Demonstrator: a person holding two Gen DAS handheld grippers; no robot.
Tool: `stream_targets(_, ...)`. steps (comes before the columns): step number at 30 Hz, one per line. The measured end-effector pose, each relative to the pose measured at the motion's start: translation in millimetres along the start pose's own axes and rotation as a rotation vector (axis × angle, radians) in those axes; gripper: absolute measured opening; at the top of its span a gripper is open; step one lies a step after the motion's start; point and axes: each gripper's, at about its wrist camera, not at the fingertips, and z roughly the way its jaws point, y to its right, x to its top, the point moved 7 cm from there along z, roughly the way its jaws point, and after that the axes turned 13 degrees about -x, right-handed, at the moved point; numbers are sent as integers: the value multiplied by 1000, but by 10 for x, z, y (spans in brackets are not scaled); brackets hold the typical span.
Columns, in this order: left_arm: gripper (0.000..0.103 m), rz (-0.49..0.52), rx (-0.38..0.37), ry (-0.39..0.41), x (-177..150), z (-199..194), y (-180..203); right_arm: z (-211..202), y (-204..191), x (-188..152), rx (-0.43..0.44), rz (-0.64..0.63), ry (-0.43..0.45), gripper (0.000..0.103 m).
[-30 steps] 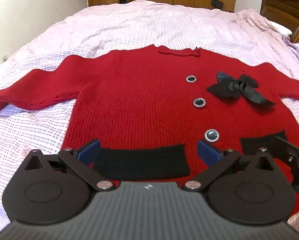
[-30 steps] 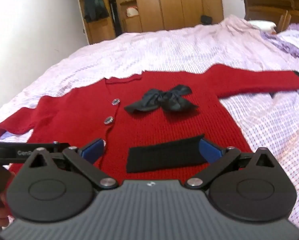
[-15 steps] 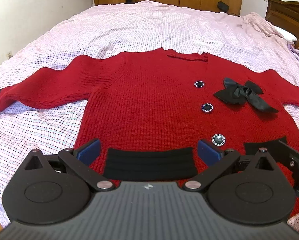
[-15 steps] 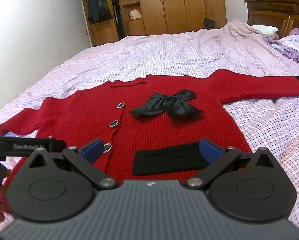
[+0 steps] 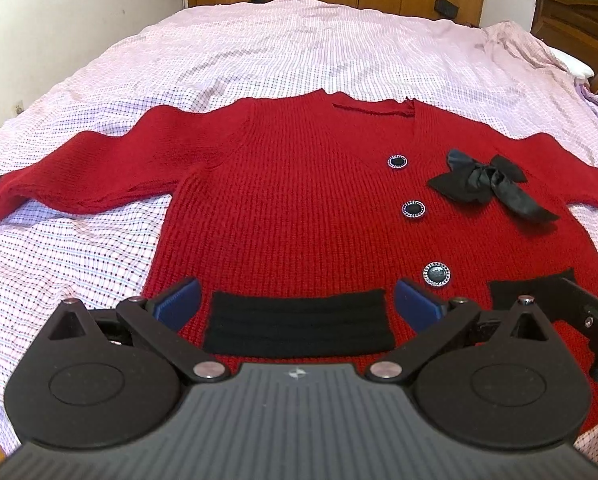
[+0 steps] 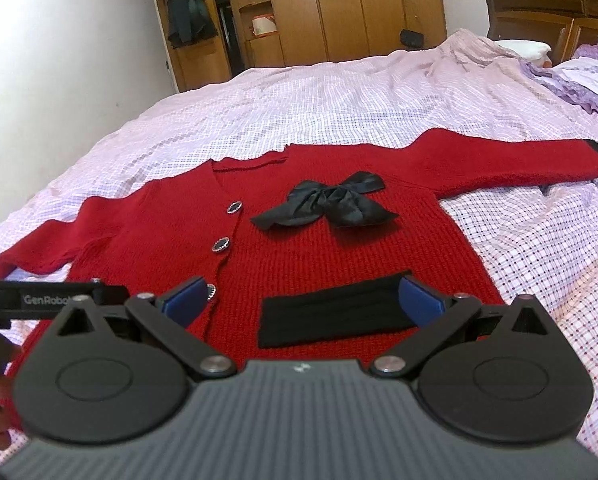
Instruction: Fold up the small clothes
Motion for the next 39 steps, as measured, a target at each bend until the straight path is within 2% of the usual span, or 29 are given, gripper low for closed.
stream_targets(39,103,23,-6,-37,16,123,111,97,192,-43,25,58,-44,103)
